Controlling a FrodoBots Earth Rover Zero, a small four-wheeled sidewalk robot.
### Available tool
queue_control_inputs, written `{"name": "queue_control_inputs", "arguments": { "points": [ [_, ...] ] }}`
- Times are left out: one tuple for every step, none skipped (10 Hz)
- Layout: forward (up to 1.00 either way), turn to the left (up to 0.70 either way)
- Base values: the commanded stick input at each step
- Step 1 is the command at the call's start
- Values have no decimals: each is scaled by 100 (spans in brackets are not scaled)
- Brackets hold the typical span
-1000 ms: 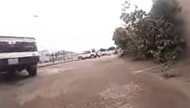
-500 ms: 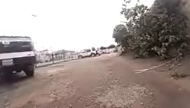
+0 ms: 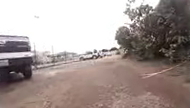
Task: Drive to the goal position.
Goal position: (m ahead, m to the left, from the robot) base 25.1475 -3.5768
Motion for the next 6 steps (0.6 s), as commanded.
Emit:
{"name": "queue_control_inputs", "arguments": {
  "points": [
    [70,0],
    [70,0],
    [70,0],
    [70,0],
    [70,0],
    [70,0]
  ]
}}
